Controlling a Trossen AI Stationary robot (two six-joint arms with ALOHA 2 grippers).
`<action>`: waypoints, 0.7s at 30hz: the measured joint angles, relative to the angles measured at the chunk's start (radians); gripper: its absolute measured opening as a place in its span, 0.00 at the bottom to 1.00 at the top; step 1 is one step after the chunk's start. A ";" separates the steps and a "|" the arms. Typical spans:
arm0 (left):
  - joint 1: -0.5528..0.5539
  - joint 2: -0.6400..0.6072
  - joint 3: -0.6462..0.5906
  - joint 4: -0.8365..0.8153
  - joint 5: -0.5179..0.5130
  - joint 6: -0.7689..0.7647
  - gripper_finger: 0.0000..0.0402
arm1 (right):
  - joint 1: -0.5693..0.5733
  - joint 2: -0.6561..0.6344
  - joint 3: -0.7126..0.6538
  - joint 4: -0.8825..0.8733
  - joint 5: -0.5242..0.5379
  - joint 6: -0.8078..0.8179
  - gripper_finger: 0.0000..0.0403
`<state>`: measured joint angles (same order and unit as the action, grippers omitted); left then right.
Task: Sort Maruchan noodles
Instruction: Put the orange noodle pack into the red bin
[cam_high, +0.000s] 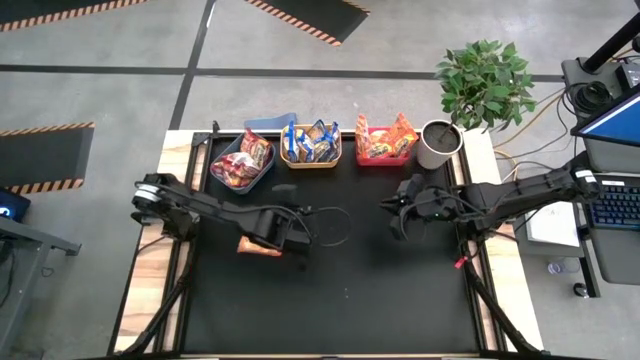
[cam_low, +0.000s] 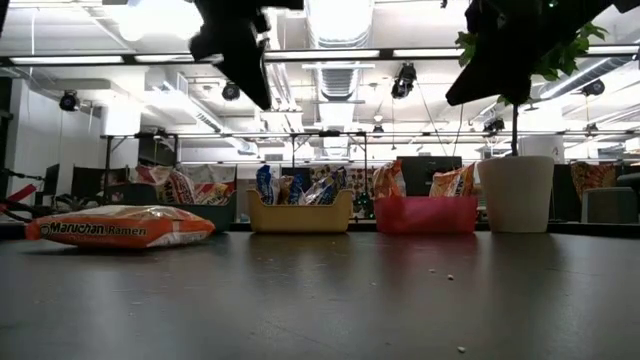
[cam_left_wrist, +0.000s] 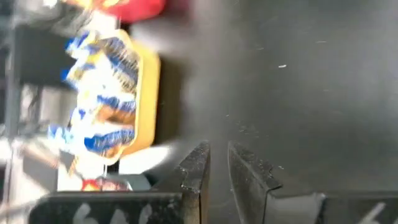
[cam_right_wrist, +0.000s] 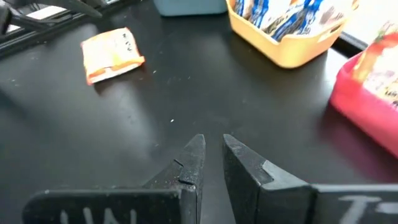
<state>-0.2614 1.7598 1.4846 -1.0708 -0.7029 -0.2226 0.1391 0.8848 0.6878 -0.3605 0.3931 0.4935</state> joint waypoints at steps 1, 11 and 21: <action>0.001 -0.002 0.015 0.000 0.021 0.044 0.10 | 0.008 0.000 -0.003 0.000 0.000 0.015 0.11; 0.017 -0.013 -0.039 -0.036 0.622 0.236 0.10 | 0.083 0.000 -0.016 0.000 0.003 0.095 0.11; 0.135 -0.029 -0.376 -0.150 0.734 0.183 0.10 | 0.114 0.000 -0.017 0.000 0.037 0.102 0.11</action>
<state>-0.1267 1.7312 1.1086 -1.2211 0.0309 -0.0394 0.2535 0.8848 0.6712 -0.3603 0.4298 0.5953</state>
